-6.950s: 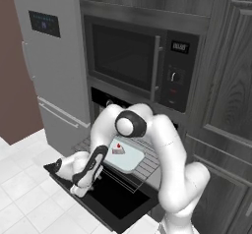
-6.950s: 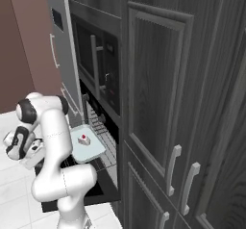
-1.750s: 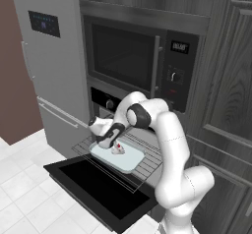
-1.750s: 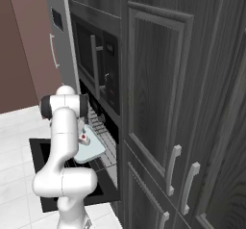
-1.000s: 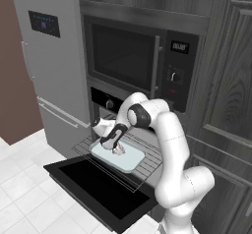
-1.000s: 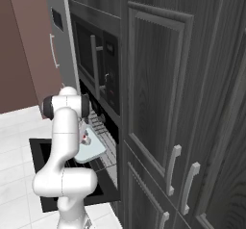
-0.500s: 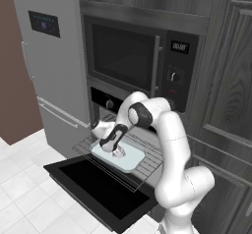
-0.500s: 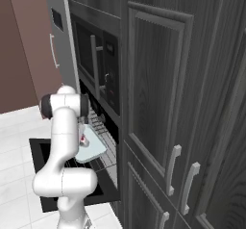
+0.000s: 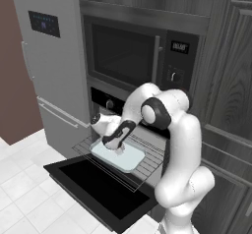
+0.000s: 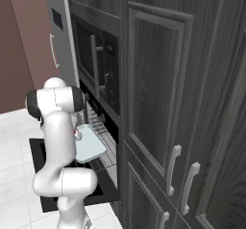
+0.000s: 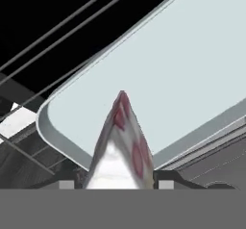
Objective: Take the baked cake out of the oven and place it on the plate for cooling. Then close the oven door.
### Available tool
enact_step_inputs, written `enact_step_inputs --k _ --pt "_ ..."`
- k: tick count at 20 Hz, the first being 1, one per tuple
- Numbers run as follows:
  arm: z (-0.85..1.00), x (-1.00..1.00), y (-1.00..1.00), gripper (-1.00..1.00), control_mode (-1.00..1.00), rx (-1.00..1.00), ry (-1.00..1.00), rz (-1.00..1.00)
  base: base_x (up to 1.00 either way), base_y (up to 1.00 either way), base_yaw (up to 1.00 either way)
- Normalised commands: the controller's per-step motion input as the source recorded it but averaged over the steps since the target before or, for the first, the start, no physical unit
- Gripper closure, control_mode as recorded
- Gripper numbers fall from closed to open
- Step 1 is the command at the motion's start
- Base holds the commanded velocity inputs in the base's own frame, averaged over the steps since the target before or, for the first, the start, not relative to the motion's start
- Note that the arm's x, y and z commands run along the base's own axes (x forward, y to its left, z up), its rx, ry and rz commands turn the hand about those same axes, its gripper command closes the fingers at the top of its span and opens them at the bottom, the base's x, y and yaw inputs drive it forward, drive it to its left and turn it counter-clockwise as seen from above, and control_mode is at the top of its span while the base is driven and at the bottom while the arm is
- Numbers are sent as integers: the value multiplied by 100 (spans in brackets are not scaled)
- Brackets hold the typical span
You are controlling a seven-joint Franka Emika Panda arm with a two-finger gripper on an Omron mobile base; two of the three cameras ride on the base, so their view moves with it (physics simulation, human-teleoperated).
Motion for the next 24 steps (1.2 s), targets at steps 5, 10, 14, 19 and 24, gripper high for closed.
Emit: enact_step_inputs --k 5,10,14,19,24 --pt "100 -13 9 100 -100 13 -7 0 0 0 0" --pt "100 -17 14 100 -100 13 0 0 0 0 0" --pt "100 -29 17 100 -100 10 0 -9 0 0 0" --pt "98 -45 5 100 -100 6 5 -22 0 0 0" --pt "60 -68 0 100 -100 5 4 -34 0 0 0"
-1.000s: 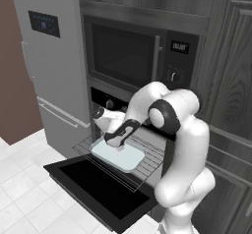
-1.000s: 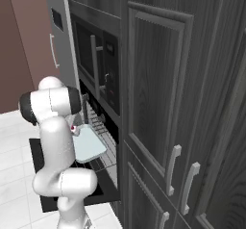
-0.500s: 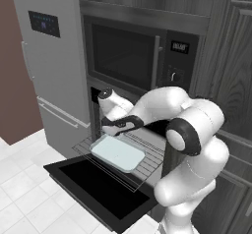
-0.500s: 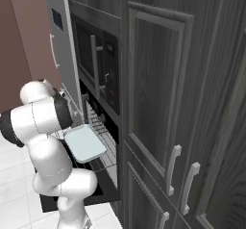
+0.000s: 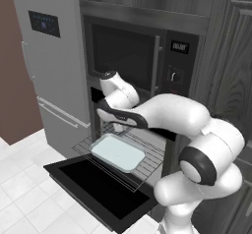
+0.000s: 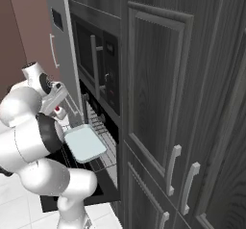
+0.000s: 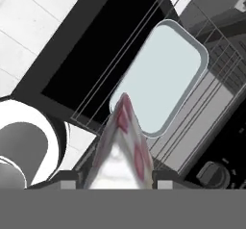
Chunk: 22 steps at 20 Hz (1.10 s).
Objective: Take the baked cake out of the oven and place it on the plate for cooling. Then close the oven door.
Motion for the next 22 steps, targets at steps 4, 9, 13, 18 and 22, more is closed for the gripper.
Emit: enact_step_inputs --k 4,9,13,18,22 --pt "17 -61 0 100 -100 3 2 -41 0 0 0" --pt "1 -46 0 100 -100 5 2 -38 0 0 0" --pt "0 -22 -9 100 -100 2 4 -33 0 0 0" --pt "0 -13 -11 100 100 0 1 -15 -11 -2 -3" --pt "0 0 0 100 100 0 0 0 -100 -19 -20"
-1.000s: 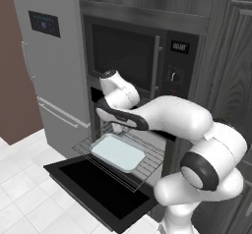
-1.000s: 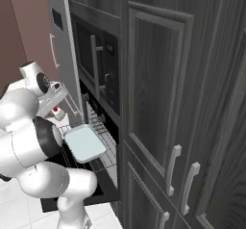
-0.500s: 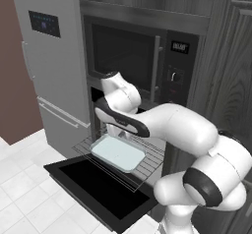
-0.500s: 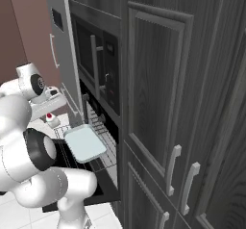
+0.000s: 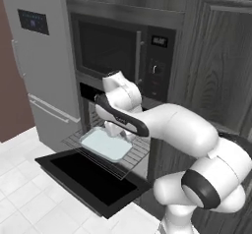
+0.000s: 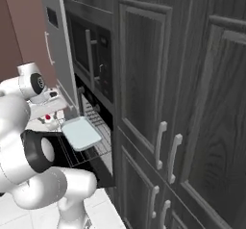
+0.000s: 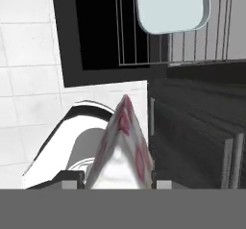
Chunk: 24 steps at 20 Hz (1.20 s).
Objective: Take the baked cake out of the oven and place it on the plate for cooling. Then close the oven door.
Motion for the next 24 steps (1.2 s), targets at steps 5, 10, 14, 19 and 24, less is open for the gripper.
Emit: enact_step_inputs --k 5,10,14,19,24 --pt "0 0 0 100 100 0 0 0 -100 -9 -22" --pt "0 0 0 100 100 0 0 0 -100 0 -9" --pt "0 0 0 100 100 0 0 0 -82 13 21" --pt "0 0 0 100 100 0 0 0 -54 28 41" --pt "0 0 0 100 100 0 0 0 -33 20 50"
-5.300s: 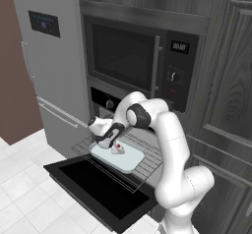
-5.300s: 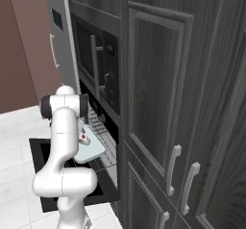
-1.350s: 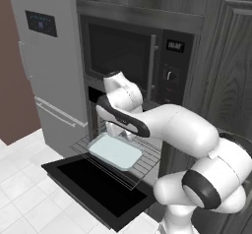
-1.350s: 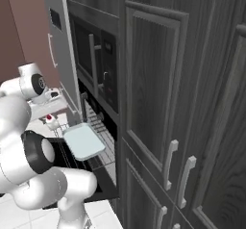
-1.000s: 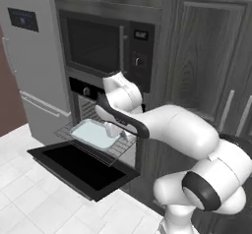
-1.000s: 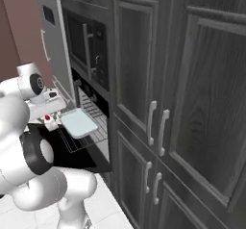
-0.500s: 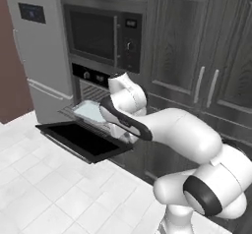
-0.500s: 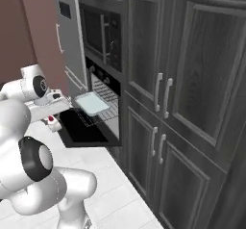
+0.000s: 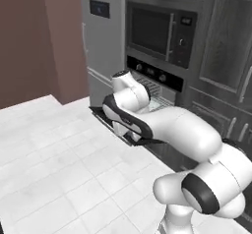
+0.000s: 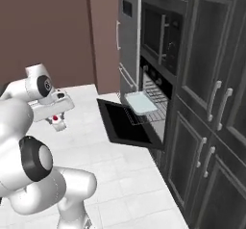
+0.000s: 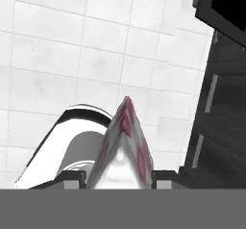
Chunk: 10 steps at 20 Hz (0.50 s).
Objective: Take the baked cake out of the oven and place it on the plate for cooling. Then close the oven door.
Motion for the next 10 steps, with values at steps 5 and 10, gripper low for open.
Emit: enact_step_inputs --k 5,10 --pt "0 0 0 100 100 0 0 0 -23 6 57" --pt "0 0 0 100 100 0 0 0 -25 1 62"
